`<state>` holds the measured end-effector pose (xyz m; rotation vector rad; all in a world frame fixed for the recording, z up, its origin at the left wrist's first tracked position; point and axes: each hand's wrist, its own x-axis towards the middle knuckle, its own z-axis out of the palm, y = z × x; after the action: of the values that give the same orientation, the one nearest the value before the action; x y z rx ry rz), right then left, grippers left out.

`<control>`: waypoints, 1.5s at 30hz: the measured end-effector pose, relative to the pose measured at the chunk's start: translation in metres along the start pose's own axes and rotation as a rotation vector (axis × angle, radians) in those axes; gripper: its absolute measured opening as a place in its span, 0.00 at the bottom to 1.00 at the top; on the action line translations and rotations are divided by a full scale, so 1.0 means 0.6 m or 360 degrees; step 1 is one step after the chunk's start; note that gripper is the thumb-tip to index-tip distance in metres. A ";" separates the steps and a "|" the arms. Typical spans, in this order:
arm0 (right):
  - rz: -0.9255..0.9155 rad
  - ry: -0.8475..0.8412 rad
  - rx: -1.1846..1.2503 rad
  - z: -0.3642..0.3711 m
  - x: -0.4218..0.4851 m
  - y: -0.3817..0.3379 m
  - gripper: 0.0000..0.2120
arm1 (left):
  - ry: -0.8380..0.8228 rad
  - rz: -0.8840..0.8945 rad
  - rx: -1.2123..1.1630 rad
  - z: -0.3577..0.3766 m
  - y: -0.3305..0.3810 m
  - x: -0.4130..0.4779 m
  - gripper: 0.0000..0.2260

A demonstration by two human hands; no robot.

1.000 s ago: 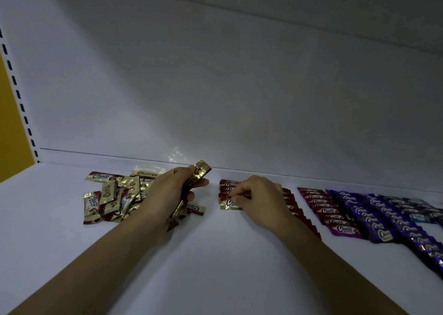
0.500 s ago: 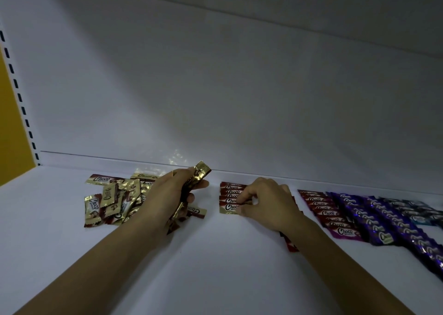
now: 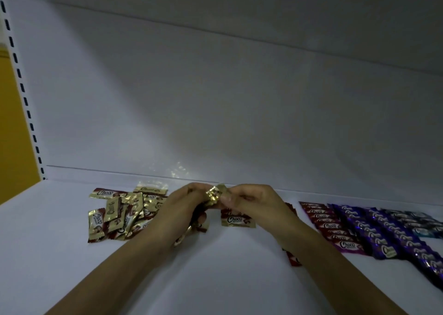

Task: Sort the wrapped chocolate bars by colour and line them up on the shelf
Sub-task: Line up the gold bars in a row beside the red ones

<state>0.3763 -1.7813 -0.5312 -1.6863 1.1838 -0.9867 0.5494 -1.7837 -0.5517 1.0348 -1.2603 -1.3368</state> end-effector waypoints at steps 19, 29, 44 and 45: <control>0.0024 -0.0157 0.0915 -0.001 0.003 -0.010 0.13 | -0.0130 -0.0162 -0.0287 -0.010 -0.001 0.010 0.09; 0.0355 -0.0261 0.0610 -0.013 0.000 -0.012 0.21 | 0.0274 0.1068 0.1137 -0.019 -0.024 -0.004 0.08; 0.0280 -0.0052 -0.1021 -0.037 0.003 0.026 0.04 | 0.0394 0.0663 0.0631 -0.014 -0.014 -0.001 0.10; 0.0248 -0.0024 -0.1064 -0.035 0.005 0.028 0.04 | 0.0390 0.0663 0.0619 -0.014 -0.015 -0.001 0.10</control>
<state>0.3523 -1.7916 -0.5392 -2.0501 1.7312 -0.4982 0.5567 -1.7846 -0.5617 1.0841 -1.4783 -0.6417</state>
